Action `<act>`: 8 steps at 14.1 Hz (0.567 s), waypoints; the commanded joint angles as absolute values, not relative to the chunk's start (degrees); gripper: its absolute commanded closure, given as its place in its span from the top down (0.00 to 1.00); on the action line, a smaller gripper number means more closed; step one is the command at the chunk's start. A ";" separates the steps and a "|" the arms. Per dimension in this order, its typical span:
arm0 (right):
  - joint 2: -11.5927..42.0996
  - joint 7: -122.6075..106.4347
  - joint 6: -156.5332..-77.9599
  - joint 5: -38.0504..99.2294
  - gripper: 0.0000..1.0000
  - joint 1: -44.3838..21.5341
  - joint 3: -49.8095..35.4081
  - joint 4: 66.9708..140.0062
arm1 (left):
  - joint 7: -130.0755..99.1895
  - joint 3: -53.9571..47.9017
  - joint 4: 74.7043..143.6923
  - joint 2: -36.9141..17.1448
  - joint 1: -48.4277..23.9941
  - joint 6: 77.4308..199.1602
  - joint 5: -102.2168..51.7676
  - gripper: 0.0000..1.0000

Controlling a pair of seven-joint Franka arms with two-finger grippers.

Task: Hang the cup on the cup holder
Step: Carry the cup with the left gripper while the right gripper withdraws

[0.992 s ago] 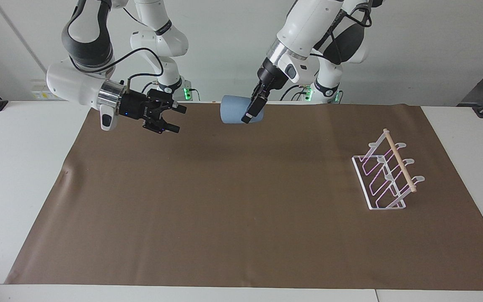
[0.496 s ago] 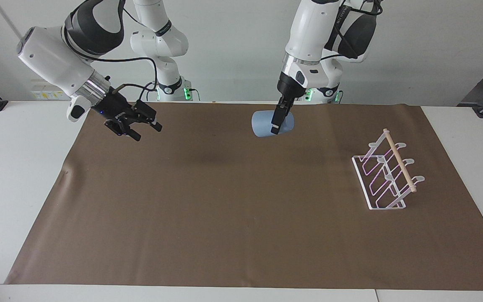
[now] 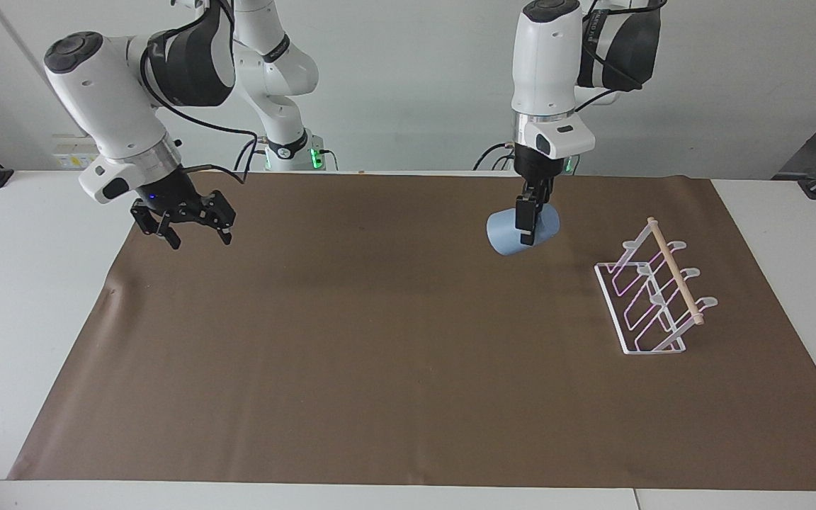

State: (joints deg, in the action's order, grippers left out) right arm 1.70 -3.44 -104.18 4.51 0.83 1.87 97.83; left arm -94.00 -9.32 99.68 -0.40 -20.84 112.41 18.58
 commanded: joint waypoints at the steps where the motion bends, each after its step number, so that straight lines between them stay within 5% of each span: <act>1: 1.58 1.05 -98.45 0.36 1.00 -0.26 1.49 92.82 | -93.25 -9.67 102.48 2.11 -18.64 111.71 23.19 0.00; 5: 2.02 1.49 -92.20 0.09 1.00 -0.53 1.41 87.28 | -93.43 -9.67 104.59 3.51 -18.54 109.34 29.79 0.00; 8: 0.01 1.58 -93.60 0.09 1.00 -0.61 0.88 91.75 | -94.13 -9.49 106.43 4.57 -18.11 109.16 34.35 0.00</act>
State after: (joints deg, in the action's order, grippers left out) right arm 1.08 0.03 -93.54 1.63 -0.66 1.63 89.51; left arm -93.93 -9.27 103.03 1.73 -18.89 109.47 31.60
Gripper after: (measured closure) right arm 0.000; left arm 0.233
